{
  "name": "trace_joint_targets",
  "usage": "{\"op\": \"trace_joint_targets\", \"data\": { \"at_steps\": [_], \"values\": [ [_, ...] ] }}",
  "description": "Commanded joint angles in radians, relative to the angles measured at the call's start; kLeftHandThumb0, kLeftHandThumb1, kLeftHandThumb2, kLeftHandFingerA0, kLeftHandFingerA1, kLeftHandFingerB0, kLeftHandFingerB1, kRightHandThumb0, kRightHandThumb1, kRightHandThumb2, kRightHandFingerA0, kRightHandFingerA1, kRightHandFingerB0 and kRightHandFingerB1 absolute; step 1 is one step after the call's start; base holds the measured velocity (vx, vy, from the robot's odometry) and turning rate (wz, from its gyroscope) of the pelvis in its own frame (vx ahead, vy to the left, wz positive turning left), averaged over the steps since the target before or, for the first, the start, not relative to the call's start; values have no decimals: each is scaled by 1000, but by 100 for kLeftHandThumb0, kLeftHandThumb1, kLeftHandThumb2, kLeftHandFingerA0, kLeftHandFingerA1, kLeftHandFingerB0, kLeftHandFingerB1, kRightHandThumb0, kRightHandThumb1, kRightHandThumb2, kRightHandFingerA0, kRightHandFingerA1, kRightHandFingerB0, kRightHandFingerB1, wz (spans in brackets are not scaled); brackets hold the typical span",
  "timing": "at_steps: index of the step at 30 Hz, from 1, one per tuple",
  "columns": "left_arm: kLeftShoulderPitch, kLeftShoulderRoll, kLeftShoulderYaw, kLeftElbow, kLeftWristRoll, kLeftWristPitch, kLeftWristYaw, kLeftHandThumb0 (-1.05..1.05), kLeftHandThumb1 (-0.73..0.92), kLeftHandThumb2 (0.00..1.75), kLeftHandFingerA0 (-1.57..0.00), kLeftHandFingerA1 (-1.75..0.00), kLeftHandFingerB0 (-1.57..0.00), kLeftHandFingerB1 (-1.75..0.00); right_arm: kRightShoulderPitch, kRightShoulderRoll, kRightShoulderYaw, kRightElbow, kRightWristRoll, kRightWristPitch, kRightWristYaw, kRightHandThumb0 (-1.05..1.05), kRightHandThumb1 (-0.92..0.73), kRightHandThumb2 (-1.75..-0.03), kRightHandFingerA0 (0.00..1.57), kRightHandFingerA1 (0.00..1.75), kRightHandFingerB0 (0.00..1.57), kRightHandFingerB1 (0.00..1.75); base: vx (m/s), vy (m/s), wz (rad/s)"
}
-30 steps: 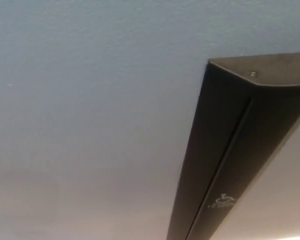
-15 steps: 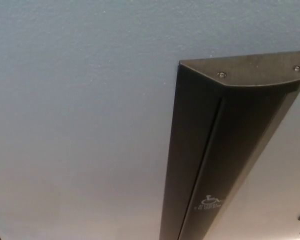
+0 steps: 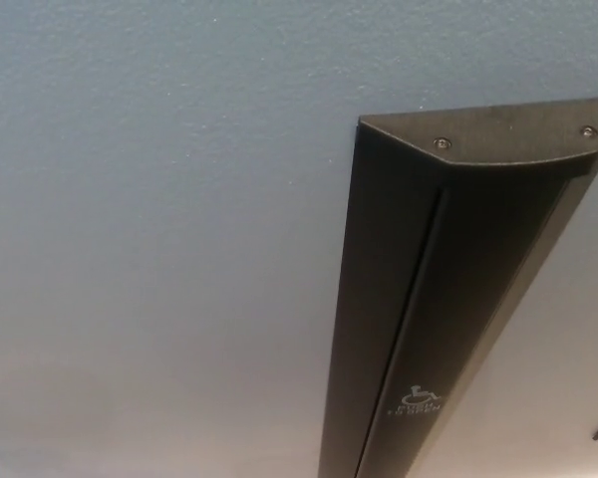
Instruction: The robot walks towards an open gate button and uses its right fist to press it and open the gates
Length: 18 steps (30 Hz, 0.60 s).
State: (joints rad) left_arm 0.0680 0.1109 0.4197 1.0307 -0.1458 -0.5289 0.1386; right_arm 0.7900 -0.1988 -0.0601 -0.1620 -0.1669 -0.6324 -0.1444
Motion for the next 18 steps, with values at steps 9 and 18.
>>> {"op": "trace_joint_targets", "data": {
  "at_steps": [9,18],
  "values": [
    [-27,5,18,22,-29,-46,-8,-2,42,134,-106,-147,-104,-124,61,-62,63,-216,-296,-97,64,-19,-62,-90,82,141,87,88,0,0,0],
    [-17,-2,25,-5,-36,-64,-9,-1,35,142,-106,-152,-104,-128,-77,-14,180,-221,-413,33,83,-19,-60,-100,86,159,85,124,0,0,0]
  ]
}}
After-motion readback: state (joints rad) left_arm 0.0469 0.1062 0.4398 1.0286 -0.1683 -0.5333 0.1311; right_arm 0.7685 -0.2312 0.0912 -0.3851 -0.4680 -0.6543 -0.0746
